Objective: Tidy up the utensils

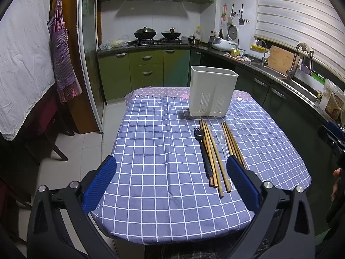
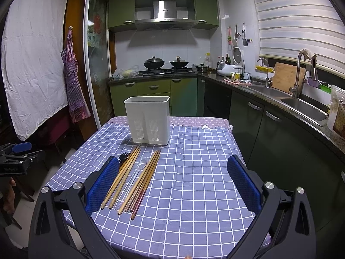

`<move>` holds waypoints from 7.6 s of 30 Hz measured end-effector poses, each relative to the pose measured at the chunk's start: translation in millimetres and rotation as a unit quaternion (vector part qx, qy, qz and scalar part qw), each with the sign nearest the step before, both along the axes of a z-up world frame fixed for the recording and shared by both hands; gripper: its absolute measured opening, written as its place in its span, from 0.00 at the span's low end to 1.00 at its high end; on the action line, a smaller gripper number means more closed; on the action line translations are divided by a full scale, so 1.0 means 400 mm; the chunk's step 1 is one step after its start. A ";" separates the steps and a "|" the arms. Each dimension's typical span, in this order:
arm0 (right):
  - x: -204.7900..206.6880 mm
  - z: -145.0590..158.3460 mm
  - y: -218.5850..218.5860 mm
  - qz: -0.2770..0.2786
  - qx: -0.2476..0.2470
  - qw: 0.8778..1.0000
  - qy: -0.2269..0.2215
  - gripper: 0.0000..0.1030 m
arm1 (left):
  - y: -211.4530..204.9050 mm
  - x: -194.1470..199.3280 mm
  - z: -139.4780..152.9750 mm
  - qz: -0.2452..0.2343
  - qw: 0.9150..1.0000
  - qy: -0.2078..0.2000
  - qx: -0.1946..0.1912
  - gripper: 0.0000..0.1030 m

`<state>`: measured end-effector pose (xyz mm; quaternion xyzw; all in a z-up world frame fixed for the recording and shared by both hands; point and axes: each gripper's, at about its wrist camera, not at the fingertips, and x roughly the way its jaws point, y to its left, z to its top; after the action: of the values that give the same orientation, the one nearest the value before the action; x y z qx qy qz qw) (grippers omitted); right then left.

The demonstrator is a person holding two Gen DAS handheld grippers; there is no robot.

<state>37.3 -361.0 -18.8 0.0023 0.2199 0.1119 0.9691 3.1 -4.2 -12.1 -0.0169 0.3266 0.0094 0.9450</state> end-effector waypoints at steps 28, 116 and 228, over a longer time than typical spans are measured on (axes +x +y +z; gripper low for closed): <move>0.004 -0.004 0.004 0.003 0.002 1.000 0.004 0.96 | 0.001 0.003 -0.006 -0.002 1.000 0.006 0.000 0.94; 0.531 -0.256 -0.120 0.072 0.037 0.902 0.423 0.64 | -0.236 0.645 -0.290 -0.056 0.938 0.341 -0.004 0.32; 0.651 -0.354 0.376 0.045 -0.031 0.848 0.527 0.11 | -0.091 0.559 -0.122 -0.115 0.970 0.215 -0.025 0.08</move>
<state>297.6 -210.7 -160.4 0.0211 0.7005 0.1303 0.7014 226.7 -40.6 -60.7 -0.0001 0.5216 -0.1036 0.8469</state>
